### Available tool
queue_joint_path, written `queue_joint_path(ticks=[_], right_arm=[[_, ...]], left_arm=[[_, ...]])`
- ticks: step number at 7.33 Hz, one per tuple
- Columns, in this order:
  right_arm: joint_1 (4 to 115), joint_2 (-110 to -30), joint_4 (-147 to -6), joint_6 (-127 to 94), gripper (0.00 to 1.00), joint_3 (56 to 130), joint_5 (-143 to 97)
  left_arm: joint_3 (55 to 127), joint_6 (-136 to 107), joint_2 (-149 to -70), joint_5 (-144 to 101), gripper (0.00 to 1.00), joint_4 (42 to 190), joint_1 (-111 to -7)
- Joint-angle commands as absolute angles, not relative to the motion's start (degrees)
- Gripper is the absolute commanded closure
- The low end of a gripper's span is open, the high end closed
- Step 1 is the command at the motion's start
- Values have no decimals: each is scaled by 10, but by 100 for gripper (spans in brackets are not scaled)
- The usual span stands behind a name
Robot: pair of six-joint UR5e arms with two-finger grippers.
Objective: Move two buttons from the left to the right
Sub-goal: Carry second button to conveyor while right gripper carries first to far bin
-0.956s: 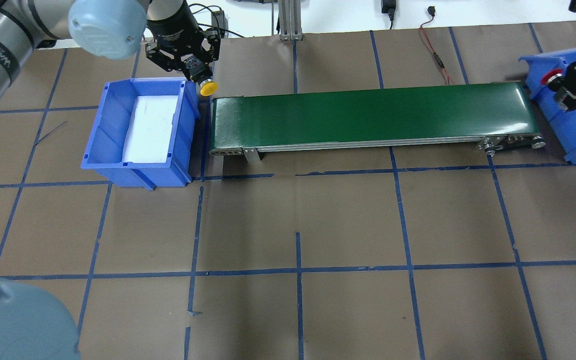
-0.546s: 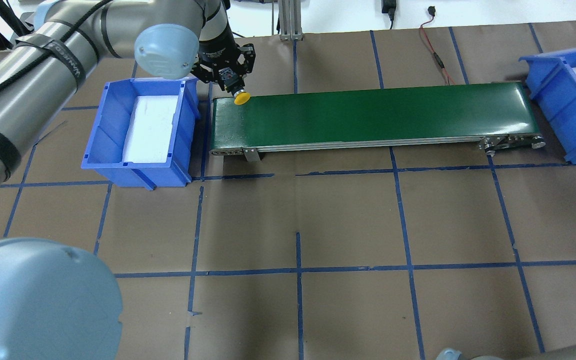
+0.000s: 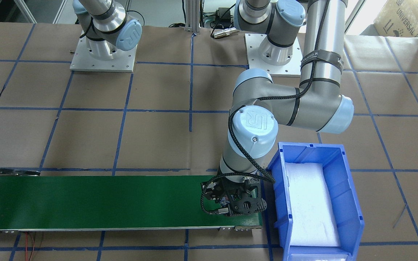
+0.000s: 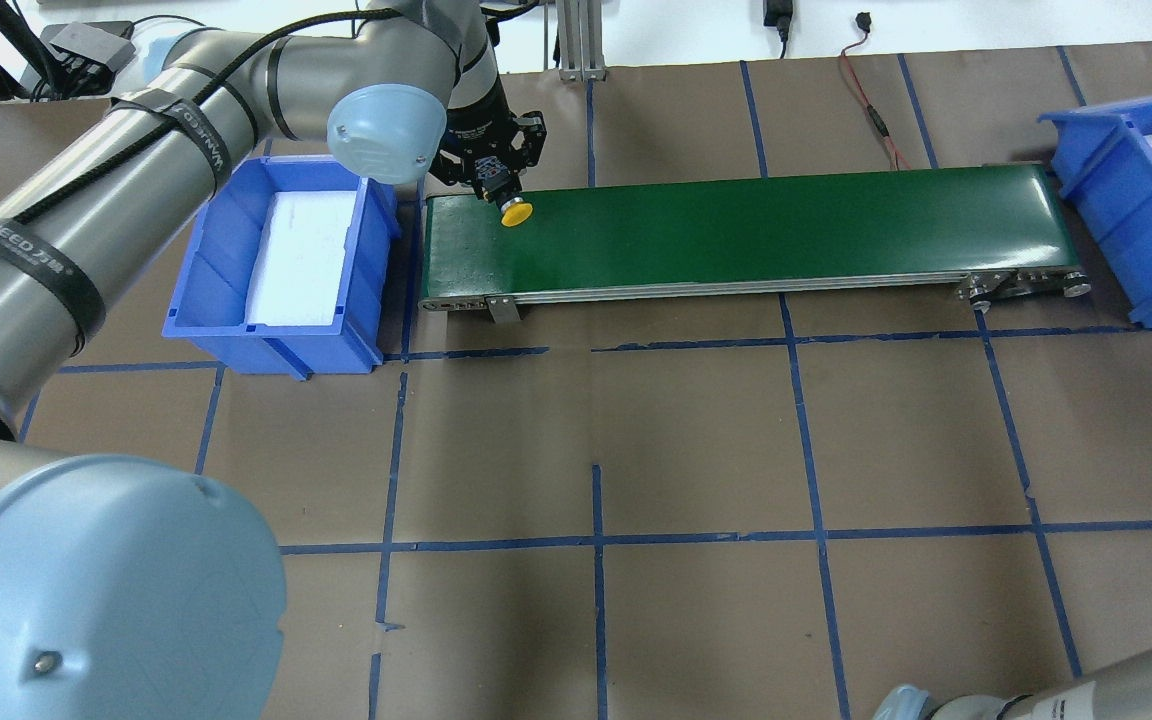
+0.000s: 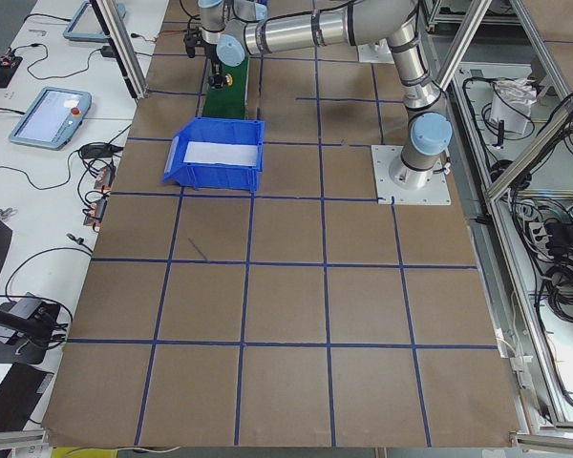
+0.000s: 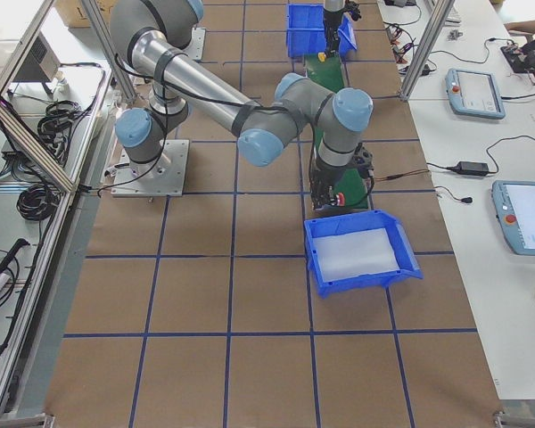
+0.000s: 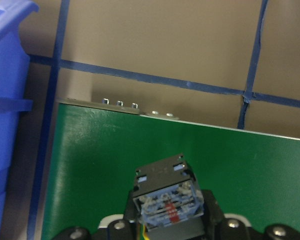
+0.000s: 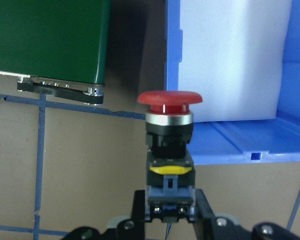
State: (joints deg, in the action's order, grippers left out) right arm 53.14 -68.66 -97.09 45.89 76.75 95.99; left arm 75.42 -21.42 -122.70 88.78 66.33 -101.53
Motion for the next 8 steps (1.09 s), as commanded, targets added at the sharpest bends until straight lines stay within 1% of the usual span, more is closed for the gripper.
queue_joint_path(ticks=[1, 2, 3, 4, 6, 8], right_arm=[[530, -637, -975, 467, 91, 719, 960], [529, -621, -975, 468, 91, 706, 960], [525, -607, -976, 468, 91, 695, 960], [520, -585, -984, 470, 91, 685, 959], [513, -560, -986, 473, 91, 670, 959], [513, -540, -1001, 473, 91, 673, 958]], left_arm=[[756, -218, -1230, 889, 73, 662, -1017], [756, -220, -1233, 889, 54, 662, -1017], [756, -220, -1235, 889, 10, 660, -1016], [754, -220, -1234, 888, 0, 660, -1013], [749, -221, -1235, 886, 0, 664, -1009], [747, -210, -1220, 888, 0, 671, -999]])
